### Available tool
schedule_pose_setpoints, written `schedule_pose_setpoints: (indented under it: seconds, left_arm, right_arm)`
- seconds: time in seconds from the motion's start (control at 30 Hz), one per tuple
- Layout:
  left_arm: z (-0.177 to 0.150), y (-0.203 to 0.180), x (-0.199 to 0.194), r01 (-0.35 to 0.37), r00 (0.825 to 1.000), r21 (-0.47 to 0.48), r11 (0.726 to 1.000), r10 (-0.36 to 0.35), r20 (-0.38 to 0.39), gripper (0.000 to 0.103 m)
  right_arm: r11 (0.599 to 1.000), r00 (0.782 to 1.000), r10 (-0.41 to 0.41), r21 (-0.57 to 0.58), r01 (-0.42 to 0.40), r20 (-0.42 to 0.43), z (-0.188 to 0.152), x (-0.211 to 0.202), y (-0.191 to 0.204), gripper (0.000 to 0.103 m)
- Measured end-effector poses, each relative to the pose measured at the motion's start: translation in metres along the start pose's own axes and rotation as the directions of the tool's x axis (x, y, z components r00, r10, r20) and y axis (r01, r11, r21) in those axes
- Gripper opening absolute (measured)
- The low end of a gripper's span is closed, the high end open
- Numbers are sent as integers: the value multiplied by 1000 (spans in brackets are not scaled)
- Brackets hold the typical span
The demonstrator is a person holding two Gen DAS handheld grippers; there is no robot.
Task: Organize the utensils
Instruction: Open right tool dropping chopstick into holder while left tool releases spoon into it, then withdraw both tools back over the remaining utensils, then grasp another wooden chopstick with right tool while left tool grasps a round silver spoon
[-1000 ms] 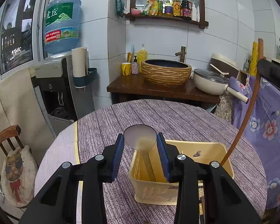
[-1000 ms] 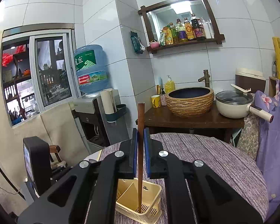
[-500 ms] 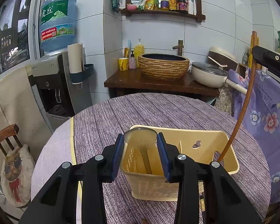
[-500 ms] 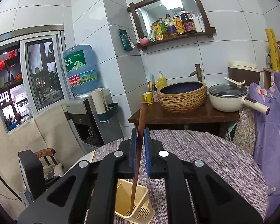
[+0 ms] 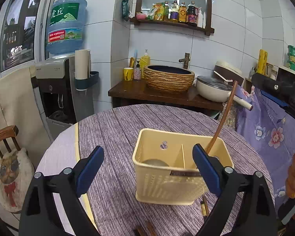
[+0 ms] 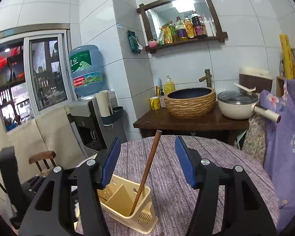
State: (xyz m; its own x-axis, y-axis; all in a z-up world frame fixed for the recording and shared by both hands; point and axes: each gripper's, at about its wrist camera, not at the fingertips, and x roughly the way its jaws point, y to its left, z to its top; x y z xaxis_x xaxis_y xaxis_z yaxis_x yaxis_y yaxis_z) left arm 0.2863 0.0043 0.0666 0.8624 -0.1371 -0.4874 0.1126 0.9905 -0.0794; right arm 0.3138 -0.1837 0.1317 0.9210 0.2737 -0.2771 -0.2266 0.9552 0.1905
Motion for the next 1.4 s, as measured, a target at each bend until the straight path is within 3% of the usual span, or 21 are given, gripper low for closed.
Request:
schedule_pose_setpoints:
  seconds: [0.13,0.4,0.53,0.7,0.9,1.17,1.4]
  left_arm:
    - [-11,1,-17,5,1000,-9,1000,-5,-12,98]
    - [-40,5,-42,-30,999,2,1000,31,-33,98]
    - [-59,11,-53,-50,998,-11,999,49,-47,98]
    - [-87,21,-60,-117,990,-21,993,116,-76,98]
    - [-117,36,-61,-179,975,-48,983,171,-140,98]
    - [-154,50,-66,-228,955,-73,971,208,-211,97]
    - [-172,46,-60,-201,943,-51,978,179,-279,78]
  right_arm:
    - [1000,1000,-6,-17,5,-21,-11,-12,5,63]
    - [998,998,-18,-66,14,-64,-43,-47,13,73]
    - [995,992,-30,-99,18,-124,-70,-58,16,74]
    - [993,968,-69,-112,43,-241,-115,-57,13,74]
    - [992,920,-118,-78,95,-374,-168,-52,-1,73]
    - [987,870,-161,-67,147,-466,-207,-52,-13,65]
    - [988,851,-155,-77,135,-502,-217,-48,-9,57]
